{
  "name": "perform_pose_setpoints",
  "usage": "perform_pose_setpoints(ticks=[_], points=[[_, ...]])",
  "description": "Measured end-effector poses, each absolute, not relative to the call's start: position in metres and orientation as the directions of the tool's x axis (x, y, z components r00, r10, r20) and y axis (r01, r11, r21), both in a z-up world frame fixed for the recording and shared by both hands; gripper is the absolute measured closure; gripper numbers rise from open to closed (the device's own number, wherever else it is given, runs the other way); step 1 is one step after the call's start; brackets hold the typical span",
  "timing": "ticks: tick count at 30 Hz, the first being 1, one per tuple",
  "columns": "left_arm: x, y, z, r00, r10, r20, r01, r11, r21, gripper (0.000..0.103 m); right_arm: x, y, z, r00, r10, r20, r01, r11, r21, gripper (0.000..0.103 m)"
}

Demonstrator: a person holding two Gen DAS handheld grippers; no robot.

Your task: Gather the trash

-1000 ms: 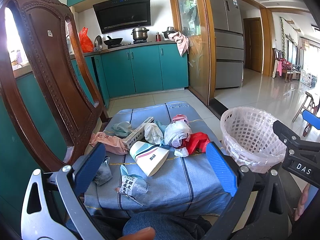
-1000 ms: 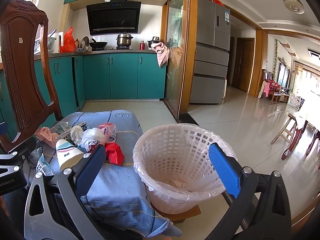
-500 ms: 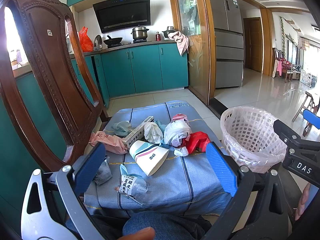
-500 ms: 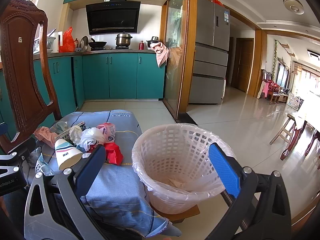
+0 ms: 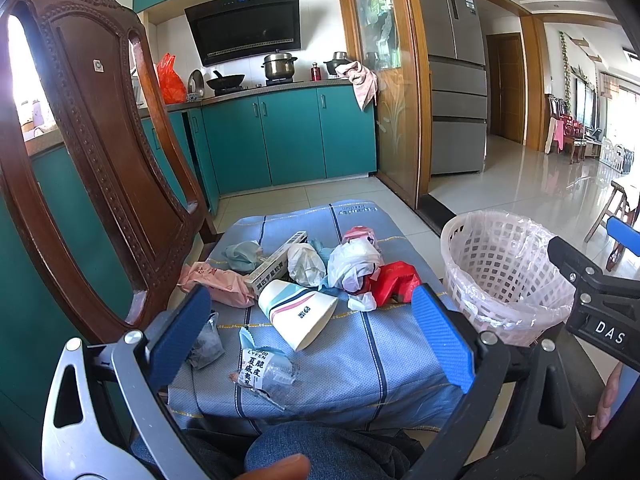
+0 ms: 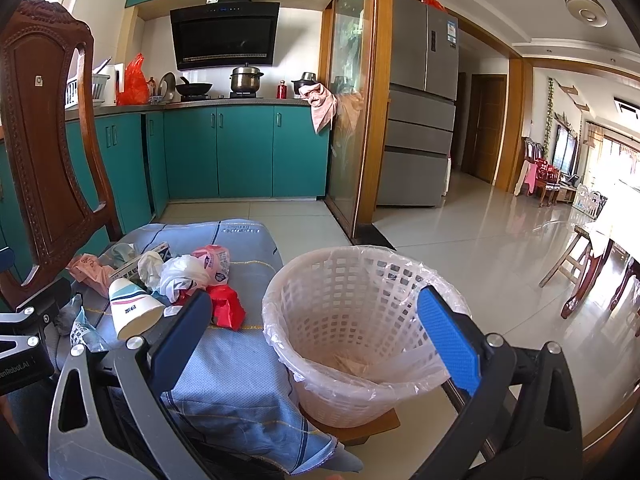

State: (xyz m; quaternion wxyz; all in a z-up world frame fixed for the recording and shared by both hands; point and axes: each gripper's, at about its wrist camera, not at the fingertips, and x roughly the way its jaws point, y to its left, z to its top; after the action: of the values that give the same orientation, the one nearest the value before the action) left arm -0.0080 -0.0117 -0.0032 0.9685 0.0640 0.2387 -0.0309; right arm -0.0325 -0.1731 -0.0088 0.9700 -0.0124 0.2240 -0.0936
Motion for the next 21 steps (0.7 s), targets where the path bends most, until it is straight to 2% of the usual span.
perform_pose_setpoints(ticks=[21], points=[[-0.0102,-0.0115,-0.0054,0.882,-0.029,-0.47,0.092,0.989,0.112,0.003,-0.0328,-0.176,-0.0084,0.881,-0.189,-0.434,0.18,0.982,-0.063,0.003]])
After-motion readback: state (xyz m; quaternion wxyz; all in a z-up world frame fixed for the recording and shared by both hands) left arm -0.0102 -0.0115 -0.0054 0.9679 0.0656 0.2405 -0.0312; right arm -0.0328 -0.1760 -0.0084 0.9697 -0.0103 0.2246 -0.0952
